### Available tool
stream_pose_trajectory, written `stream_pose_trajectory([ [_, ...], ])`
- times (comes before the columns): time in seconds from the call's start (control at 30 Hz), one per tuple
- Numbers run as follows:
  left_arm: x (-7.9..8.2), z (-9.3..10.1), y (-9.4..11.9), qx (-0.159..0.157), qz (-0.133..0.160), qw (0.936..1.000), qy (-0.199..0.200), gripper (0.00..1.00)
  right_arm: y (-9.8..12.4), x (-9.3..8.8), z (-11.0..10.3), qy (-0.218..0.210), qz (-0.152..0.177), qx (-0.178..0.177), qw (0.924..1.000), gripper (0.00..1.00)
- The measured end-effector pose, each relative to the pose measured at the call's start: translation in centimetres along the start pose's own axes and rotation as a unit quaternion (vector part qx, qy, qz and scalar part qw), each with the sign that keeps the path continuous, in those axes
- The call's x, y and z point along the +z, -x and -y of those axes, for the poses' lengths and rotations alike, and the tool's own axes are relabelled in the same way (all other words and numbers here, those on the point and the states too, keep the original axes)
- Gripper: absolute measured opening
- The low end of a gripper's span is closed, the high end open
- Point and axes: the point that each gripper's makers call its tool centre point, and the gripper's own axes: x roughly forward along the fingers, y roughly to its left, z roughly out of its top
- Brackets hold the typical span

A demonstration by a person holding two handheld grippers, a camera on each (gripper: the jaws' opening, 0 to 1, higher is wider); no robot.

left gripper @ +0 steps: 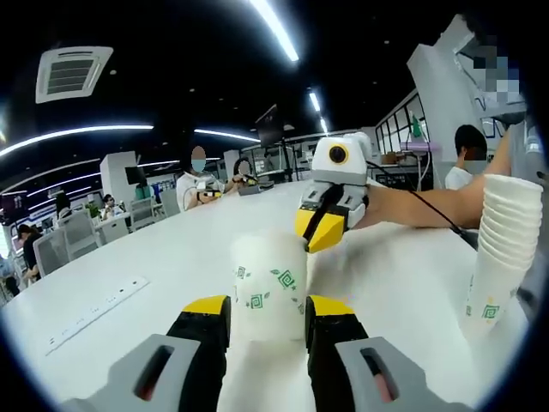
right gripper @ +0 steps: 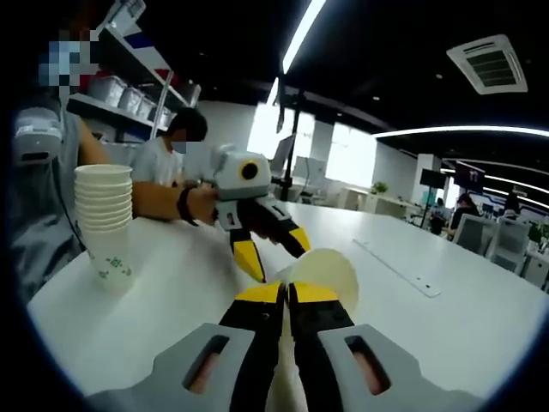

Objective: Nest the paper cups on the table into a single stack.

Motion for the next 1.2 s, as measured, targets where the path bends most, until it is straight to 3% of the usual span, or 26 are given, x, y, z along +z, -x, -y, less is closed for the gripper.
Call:
stream_pose_trajectory([
  [0.4,-0.6,1.2,-0.7,-0.023,-0.014,0.9996,-0.004,0.36,0.1,1.5,-1.0,0.020,0.025,0.008,0.9994,0.04],
  [0.67,-0.9,1.4,-0.8,-0.024,-0.019,0.9995,-0.005,0.36,-0.9,1.6,-2.5,0.032,0.029,0.029,0.9986,0.17],
  [1.2,-1.3,1.5,-0.8,-0.029,-0.027,0.9992,-0.005,0.36,-0.3,2.9,-1.9,0.039,0.057,0.022,0.9974,0.31],
])
